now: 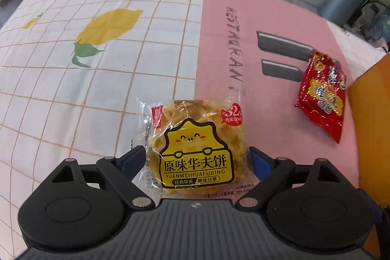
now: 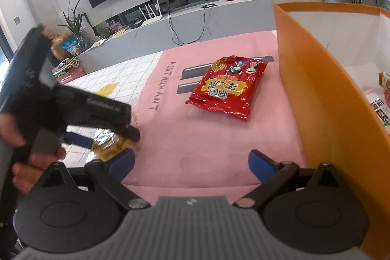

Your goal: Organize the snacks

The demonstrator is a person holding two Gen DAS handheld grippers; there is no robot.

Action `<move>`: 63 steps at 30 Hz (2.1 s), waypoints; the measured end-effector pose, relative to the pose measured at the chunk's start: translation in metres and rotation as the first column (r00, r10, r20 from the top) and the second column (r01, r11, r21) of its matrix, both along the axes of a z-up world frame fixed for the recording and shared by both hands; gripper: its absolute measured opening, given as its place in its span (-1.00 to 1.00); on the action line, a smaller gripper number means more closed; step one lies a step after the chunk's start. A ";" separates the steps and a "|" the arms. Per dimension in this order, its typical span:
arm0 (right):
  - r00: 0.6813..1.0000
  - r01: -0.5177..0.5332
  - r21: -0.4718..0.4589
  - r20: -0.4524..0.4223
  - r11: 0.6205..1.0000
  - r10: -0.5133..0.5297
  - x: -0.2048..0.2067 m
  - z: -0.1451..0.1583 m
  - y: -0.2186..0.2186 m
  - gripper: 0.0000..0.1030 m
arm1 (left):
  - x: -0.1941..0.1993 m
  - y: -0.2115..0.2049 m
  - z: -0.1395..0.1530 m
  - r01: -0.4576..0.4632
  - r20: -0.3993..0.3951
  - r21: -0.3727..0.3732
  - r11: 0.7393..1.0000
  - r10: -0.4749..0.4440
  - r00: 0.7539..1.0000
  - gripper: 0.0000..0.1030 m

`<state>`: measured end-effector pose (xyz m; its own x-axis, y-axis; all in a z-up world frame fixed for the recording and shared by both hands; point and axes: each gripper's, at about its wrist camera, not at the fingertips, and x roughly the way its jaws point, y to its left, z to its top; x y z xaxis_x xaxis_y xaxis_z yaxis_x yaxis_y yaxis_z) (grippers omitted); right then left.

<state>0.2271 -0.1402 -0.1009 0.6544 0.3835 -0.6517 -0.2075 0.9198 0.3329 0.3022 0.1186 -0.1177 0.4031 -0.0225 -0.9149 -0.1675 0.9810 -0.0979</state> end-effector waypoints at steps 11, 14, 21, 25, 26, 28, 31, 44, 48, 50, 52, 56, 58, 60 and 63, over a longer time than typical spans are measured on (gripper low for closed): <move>0.997 -0.082 -0.073 -0.019 0.994 0.081 -0.004 -0.007 0.016 0.89 | 0.009 0.016 -0.003 -0.122 0.006 -0.044 0.992 0.122 0.992 1.00; 0.997 -0.071 -0.064 -0.033 0.995 0.069 -0.001 -0.009 0.013 0.89 | 0.013 0.001 -0.010 -0.039 0.010 0.047 0.998 0.039 0.999 1.00; 0.997 -0.061 -0.064 -0.056 0.996 0.057 0.004 -0.014 0.009 0.89 | 0.012 -0.002 -0.016 -0.049 0.020 0.132 0.990 0.047 0.999 1.00; 0.996 -0.072 -0.071 -0.055 0.995 0.068 0.005 -0.014 0.011 0.89 | 0.005 0.003 -0.015 -0.016 0.044 0.119 0.993 0.011 0.999 1.00; 0.997 -0.070 -0.071 -0.047 0.995 0.067 0.004 -0.013 0.011 0.89 | 0.001 0.004 -0.012 -0.016 0.057 0.109 0.994 0.010 0.998 1.00; 0.999 -0.042 -0.075 -0.022 0.996 0.040 0.004 -0.010 0.010 0.89 | -0.002 0.007 -0.009 0.015 0.065 0.088 0.996 -0.021 0.998 1.00; 1.000 0.009 -0.088 0.001 0.996 -0.009 0.009 -0.005 0.011 0.88 | -0.008 0.015 0.000 0.066 0.080 0.020 0.998 -0.068 0.994 0.84; 0.962 0.272 -0.089 0.008 0.958 -0.272 0.074 0.014 0.037 0.94 | -0.020 0.081 0.006 0.031 0.036 -0.415 0.909 -0.018 0.999 0.66; 0.924 0.376 -0.047 -0.061 0.926 -0.378 0.105 0.004 0.028 0.94 | -0.021 0.083 0.007 0.053 0.046 -0.419 0.906 -0.037 0.998 0.66; 0.900 0.419 -0.057 -0.102 0.906 -0.423 0.119 -0.003 0.026 0.94 | -0.020 0.084 0.008 0.060 0.049 -0.422 0.905 -0.043 0.998 0.66; 0.881 0.449 -0.089 -0.118 0.889 -0.457 0.130 -0.011 0.028 0.94 | -0.019 0.084 0.010 0.063 0.052 -0.436 0.898 -0.045 0.998 0.66; 0.883 0.441 -0.199 -0.080 0.875 -0.463 0.145 -0.023 0.046 0.94 | -0.016 0.082 0.005 0.049 0.030 -0.477 0.877 -0.040 0.999 0.66; 0.890 0.421 -0.221 -0.086 0.880 -0.448 0.151 -0.030 0.054 0.94 | -0.014 0.081 0.002 0.043 0.019 -0.471 0.881 -0.038 0.999 0.66; 0.887 0.433 -0.264 -0.047 0.862 -0.460 0.153 -0.034 0.060 0.94 | -0.011 0.082 0.000 0.043 0.025 -0.468 0.883 -0.036 0.999 0.66; 0.884 0.445 -0.274 -0.015 0.852 -0.467 0.155 -0.039 0.061 0.94 | -0.010 0.085 0.000 0.030 0.027 -0.473 0.880 -0.019 0.999 0.66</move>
<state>0.3826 -0.0793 -0.1403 0.6577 -0.1322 -0.7416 0.2730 0.9594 0.0711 0.2924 0.2035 -0.1177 0.4156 -0.4610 -0.7841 -0.1370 0.8205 -0.5550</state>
